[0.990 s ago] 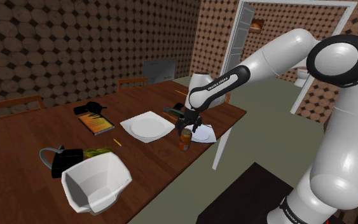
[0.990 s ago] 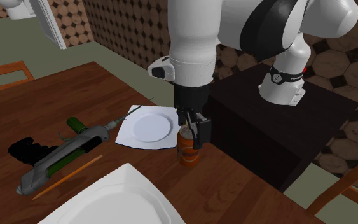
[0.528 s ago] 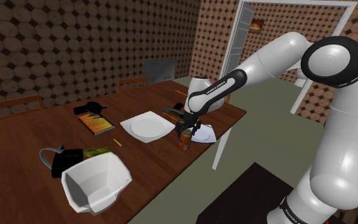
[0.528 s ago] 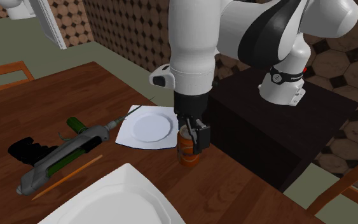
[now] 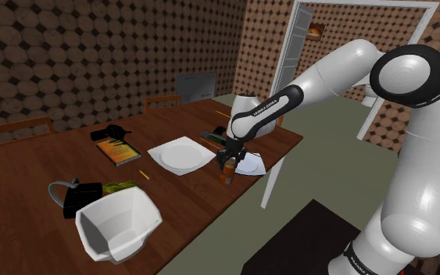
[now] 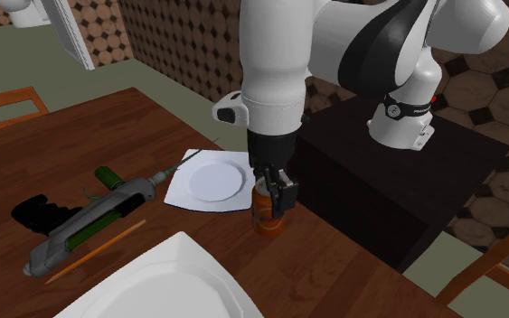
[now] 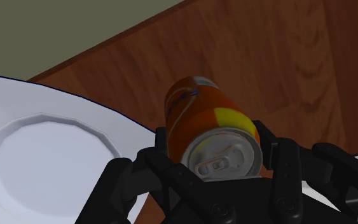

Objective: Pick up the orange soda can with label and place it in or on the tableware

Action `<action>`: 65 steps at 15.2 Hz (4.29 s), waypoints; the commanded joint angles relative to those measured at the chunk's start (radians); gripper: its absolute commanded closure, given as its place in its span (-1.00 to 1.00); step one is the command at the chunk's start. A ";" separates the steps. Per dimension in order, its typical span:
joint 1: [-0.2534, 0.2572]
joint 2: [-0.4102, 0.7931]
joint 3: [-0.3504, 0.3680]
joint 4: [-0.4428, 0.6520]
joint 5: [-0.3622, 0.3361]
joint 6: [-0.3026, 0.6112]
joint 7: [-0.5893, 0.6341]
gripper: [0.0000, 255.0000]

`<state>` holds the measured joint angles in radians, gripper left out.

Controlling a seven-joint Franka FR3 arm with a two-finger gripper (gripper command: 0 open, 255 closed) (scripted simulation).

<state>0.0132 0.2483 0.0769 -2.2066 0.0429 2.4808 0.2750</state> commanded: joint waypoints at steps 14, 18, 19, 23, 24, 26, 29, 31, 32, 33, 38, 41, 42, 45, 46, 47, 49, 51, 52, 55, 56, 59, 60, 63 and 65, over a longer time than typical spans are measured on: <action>-0.002 -0.085 0.001 0.025 0.004 -0.110 0.001 1.00; -0.003 -0.119 0.002 0.042 0.005 -0.160 0.002 1.00; -0.003 -0.127 0.002 0.046 0.005 -0.172 0.002 1.00; -0.003 -0.156 0.002 0.067 0.006 -0.223 0.003 1.00; -0.003 -0.159 0.001 0.069 0.006 -0.227 0.003 1.00; -0.030 -0.156 -0.020 0.084 0.010 -0.241 -0.045 1.00; -0.068 -0.145 -0.051 0.115 0.014 -0.265 -0.117 1.00; -0.093 -0.133 -0.071 0.141 0.017 -0.282 -0.163 1.00; -0.106 -0.126 -0.081 0.156 0.018 -0.291 -0.186 1.00; -0.119 -0.118 -0.090 0.172 0.020 -0.300 -0.209 1.00; -0.170 -0.072 -0.126 0.242 0.029 -0.328 -0.298 1.00; -0.170 -0.054 -0.126 0.223 0.032 -0.292 -0.301 1.00; -0.170 -0.048 -0.125 0.218 0.032 -0.280 -0.302 1.00; -0.170 -0.028 -0.125 0.202 0.036 -0.244 -0.306 1.00; -0.170 -0.021 -0.124 0.197 0.037 -0.232 -0.307 1.00; -0.171 -0.013 -0.124 0.192 0.038 -0.220 -0.308 1.00; -0.171 0.002 -0.123 0.183 0.040 -0.196 -0.311 1.00; -0.171 0.017 -0.123 0.176 0.042 -0.173 -0.313 1.00; -0.171 0.025 -0.122 0.172 0.044 -0.162 -0.314 1.00; -0.172 0.049 -0.121 0.163 0.047 -0.128 -0.318 1.00; -0.172 0.049 -0.121 0.163 0.047 -0.128 -0.318 1.00; -0.172 0.049 -0.121 0.163 0.047 -0.128 -0.318 1.00; -0.172 0.049 -0.121 0.163 0.047 -0.128 -0.318 1.00; -0.172 0.049 -0.121 0.163 0.047 -0.128 -0.318 -1.00; -0.172 0.049 -0.121 0.163 0.047 -0.128 -0.318 -1.00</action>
<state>-0.1589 0.2975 -0.0439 -2.0436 0.0903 2.3524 -0.0432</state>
